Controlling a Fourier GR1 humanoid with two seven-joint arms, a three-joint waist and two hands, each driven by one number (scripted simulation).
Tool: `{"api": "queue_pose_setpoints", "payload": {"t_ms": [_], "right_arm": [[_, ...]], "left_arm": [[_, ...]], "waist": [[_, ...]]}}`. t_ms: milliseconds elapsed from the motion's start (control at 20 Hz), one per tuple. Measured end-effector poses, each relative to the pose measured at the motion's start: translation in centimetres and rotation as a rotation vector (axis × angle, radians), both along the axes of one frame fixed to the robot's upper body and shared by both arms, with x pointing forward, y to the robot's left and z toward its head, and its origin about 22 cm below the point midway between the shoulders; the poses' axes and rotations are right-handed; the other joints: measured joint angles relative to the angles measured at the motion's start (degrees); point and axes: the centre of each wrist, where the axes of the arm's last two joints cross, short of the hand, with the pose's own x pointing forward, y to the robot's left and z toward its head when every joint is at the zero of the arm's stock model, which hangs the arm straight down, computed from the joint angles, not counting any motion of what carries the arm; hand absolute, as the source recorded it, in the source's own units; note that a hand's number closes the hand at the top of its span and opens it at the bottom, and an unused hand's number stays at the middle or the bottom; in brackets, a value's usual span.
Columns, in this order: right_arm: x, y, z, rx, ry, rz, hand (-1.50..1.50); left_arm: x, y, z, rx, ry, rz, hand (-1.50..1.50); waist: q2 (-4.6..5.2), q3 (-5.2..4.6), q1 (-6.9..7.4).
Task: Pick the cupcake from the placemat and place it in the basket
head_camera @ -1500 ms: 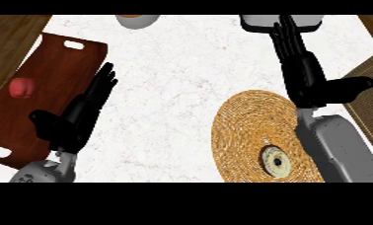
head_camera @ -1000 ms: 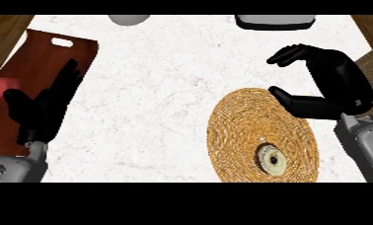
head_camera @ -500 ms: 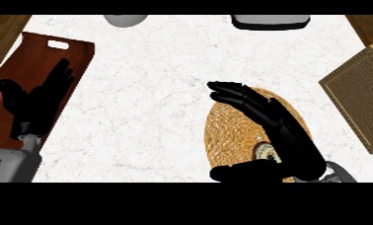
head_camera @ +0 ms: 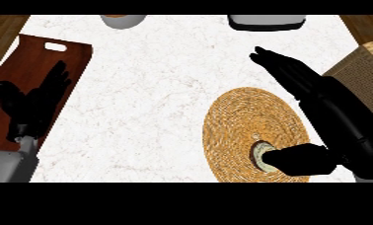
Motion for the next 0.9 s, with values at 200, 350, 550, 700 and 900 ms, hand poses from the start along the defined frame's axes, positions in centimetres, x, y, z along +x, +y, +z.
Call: {"api": "queue_pose_setpoints", "payload": {"t_ms": [200, 350, 550, 700, 900], "right_arm": [[-0.2, -0.9, 4.6, -0.124, 0.046, -0.118, -1.50], [-0.3, -1.5, 7.0, -0.194, 0.142, -0.118, -1.50], [-0.4, -3.1, 9.0, -0.201, 0.259, -0.058, -1.50], [-1.1, -4.4, 10.0, -0.181, 0.317, -0.021, -1.50], [-2.4, -6.8, 11.1, -0.125, 0.359, 0.012, -1.50]], "left_arm": [[0.3, 0.4, 0.0, -0.006, -0.004, -0.005, 0.00], [0.6, -0.1, 0.1, -0.007, -0.010, -0.012, 0.00], [0.5, -0.3, -0.3, -0.009, -0.009, -0.013, 0.00], [0.5, -0.3, -0.5, -0.010, -0.011, -0.010, 0.00], [0.8, -0.5, 0.0, -0.012, -0.021, -0.008, 0.00]], "waist": [[0.26, 0.07, 0.40], [0.39, 0.14, 0.69], [0.52, 0.25, 0.76], [0.56, 0.32, 0.72], [0.60, 0.42, 0.51]]}}
